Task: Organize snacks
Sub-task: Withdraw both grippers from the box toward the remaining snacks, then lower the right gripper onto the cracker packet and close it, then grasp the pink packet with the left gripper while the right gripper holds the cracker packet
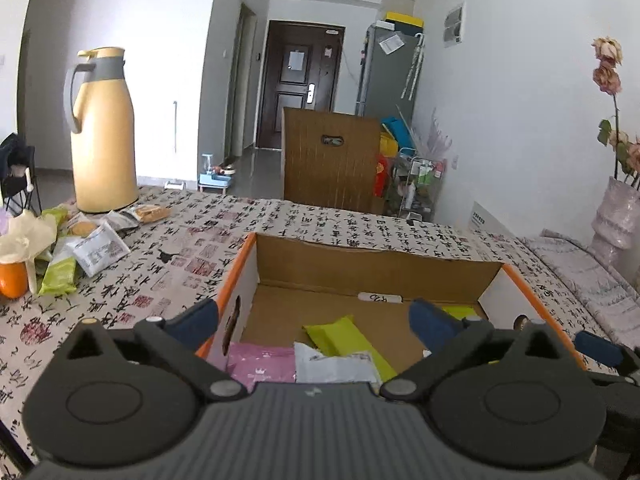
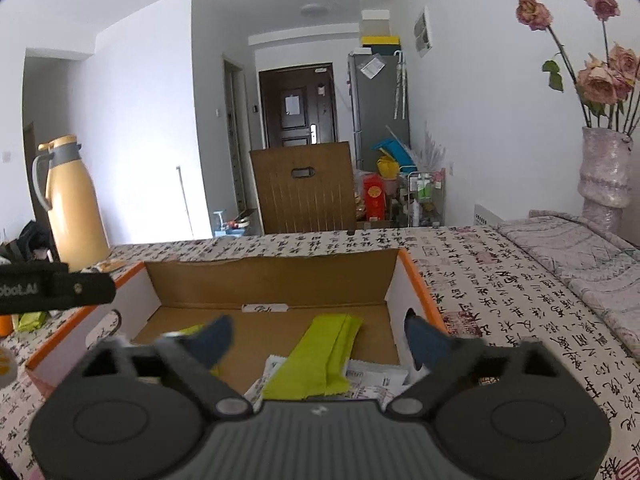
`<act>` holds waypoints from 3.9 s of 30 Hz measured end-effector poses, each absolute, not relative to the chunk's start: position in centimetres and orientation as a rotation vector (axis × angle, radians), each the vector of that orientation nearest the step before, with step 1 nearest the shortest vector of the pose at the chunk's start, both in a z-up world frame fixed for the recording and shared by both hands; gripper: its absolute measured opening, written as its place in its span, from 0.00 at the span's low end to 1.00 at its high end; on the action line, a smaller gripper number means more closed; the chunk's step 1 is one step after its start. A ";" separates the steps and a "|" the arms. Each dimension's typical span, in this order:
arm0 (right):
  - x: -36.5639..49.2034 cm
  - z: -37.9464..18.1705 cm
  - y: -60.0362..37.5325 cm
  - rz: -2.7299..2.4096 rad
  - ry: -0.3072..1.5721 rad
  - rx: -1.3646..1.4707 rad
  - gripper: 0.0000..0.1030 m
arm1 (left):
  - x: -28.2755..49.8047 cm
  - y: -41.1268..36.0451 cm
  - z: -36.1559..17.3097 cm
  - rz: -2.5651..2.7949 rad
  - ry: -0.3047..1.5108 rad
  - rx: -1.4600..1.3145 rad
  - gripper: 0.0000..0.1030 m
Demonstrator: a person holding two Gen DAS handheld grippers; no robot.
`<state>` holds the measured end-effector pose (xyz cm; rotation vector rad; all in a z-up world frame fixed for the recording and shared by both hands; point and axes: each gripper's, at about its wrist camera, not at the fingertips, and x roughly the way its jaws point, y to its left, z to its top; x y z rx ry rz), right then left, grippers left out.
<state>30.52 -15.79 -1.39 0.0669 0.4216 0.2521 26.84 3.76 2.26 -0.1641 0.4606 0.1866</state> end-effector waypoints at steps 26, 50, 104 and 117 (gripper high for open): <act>27.2 2.0 -16.0 0.287 0.394 0.044 1.00 | 22.9 3.8 5.7 0.218 0.434 -0.162 1.00; 18.6 -0.5 -20.6 0.234 0.481 0.053 1.00 | 15.4 4.5 1.8 0.199 0.550 -0.144 1.00; 20.9 -6.1 -27.7 0.131 0.673 -0.064 0.90 | 14.7 4.6 -4.5 0.181 0.616 -0.140 1.00; 21.3 -6.1 -27.7 0.175 0.664 -0.017 0.40 | 14.8 4.7 -4.6 0.179 0.624 -0.147 1.00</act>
